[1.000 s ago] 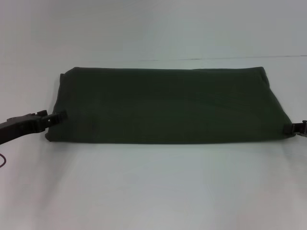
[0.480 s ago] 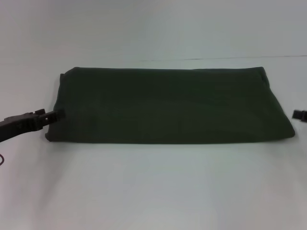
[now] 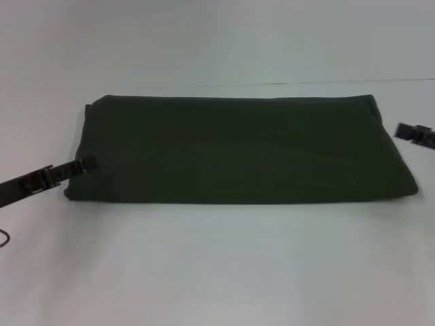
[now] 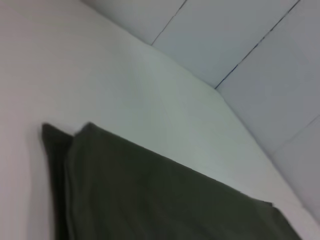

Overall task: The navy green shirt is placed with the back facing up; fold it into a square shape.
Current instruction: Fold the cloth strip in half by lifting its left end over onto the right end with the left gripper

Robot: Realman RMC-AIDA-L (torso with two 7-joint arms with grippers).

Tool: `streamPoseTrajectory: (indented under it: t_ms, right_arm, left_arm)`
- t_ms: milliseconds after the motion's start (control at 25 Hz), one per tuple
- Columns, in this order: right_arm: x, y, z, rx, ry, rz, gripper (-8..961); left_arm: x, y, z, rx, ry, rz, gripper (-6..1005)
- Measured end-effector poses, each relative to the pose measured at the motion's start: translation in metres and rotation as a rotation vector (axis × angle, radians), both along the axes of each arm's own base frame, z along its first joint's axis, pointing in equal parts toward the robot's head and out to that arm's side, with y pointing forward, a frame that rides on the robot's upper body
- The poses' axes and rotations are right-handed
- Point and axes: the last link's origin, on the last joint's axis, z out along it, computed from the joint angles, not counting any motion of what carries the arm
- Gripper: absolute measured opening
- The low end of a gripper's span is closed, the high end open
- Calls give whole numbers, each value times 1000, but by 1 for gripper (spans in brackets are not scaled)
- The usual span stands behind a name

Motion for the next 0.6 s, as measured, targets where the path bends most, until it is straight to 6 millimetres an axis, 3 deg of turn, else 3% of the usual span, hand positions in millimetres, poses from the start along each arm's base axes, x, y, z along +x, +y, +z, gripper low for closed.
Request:
streamPoseTrajectory:
  t_ms: [360,600]
  right_arm:
    - [-20,-8,-22,-49,1,161,940]
    - [-29,-2,-30,-34,14,182,940]
  left_arm:
    - [-6,-10,-10,-44,-50,58,726]
    - [-10,-9,-15,-79,-97,169,726]
